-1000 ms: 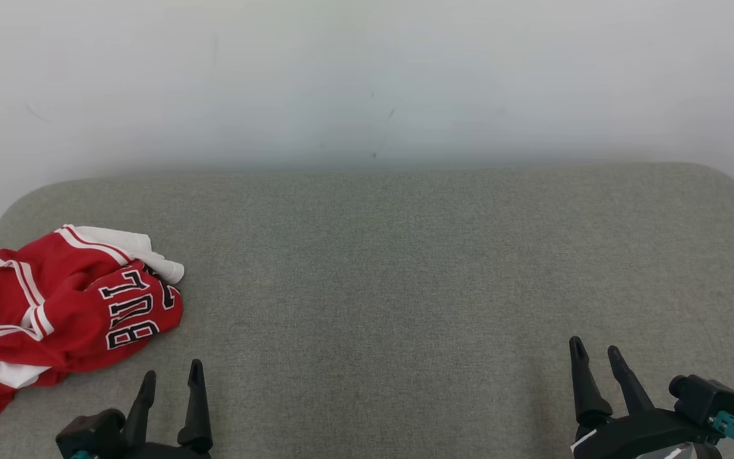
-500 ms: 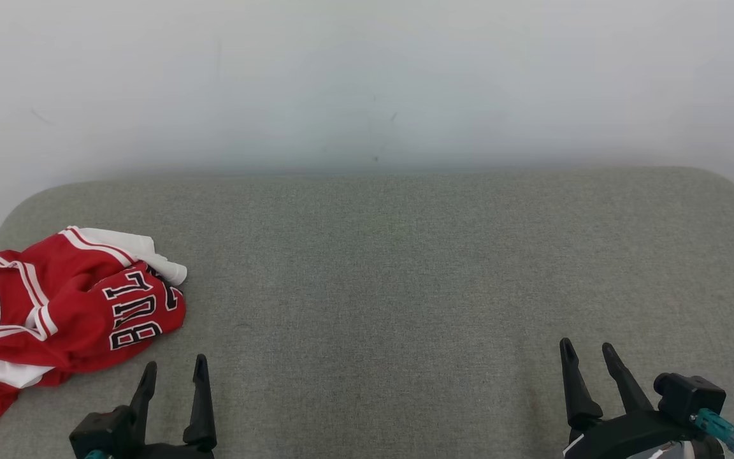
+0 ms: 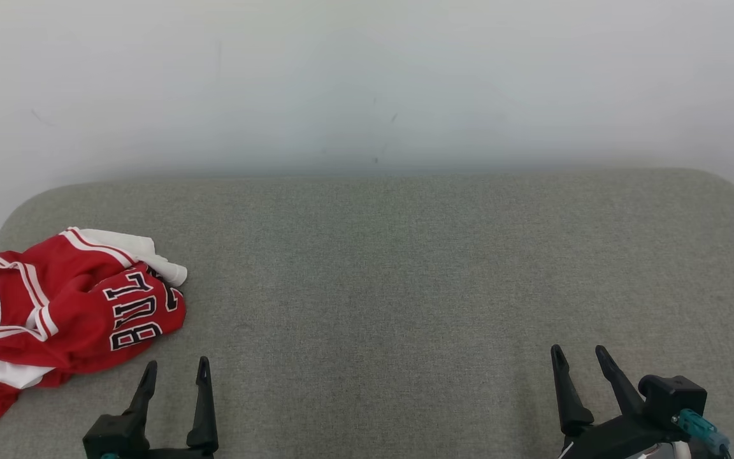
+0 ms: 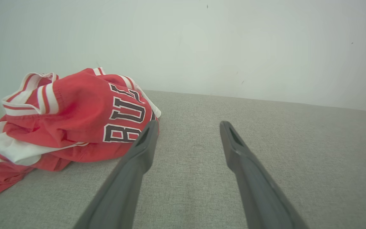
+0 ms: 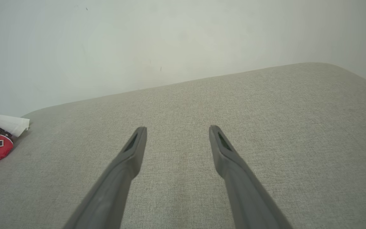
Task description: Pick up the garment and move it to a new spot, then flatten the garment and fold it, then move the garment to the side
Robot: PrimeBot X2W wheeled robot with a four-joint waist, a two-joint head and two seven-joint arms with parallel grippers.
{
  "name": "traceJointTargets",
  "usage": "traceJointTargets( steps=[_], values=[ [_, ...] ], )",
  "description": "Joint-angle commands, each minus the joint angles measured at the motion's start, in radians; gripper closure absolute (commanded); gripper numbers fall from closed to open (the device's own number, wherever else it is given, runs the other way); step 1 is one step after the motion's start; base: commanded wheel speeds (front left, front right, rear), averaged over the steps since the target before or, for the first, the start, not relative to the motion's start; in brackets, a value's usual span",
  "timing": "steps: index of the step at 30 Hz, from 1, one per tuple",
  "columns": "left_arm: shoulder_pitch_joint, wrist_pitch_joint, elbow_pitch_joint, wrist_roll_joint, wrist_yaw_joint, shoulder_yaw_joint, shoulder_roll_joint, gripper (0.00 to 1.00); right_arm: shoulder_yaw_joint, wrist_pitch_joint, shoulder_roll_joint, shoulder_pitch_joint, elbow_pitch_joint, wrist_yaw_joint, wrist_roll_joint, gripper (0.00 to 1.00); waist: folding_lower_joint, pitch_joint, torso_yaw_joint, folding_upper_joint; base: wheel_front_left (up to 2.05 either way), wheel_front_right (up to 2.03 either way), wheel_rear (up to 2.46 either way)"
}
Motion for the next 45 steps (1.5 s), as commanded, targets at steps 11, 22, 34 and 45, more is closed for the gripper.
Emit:
traceJointTargets(
  steps=[11,22,34,45],
  values=[
    [0.005,-0.029,0.008,0.071,0.004,0.006,-0.01,0.0,0.002,-0.005,-0.003,0.012,-0.008,-0.002,-0.091,0.0,0.0,-0.005,0.002,-0.0001,0.0,0.0,0.0],
    [0.007,-0.038,0.017,0.104,0.001,0.011,-0.017,0.0,0.004,-0.02,-0.004,0.005,-0.001,-0.002,-0.123,0.0,0.0,-0.007,0.004,-0.0001,0.0,0.0,0.0],
    [0.004,-0.038,0.023,0.102,-0.008,0.023,-0.023,0.0,0.003,-0.026,-0.004,0.003,0.004,-0.002,-0.125,0.0,0.0,-0.01,0.006,-0.0001,0.0,0.0,0.0],
    [0.011,-0.037,0.035,0.093,-0.008,0.024,-0.027,0.0,-0.004,-0.028,-0.003,0.021,-0.021,-0.002,-0.158,0.0,0.0,-0.019,0.125,-0.0001,0.0,0.0,0.0]
  ],
)
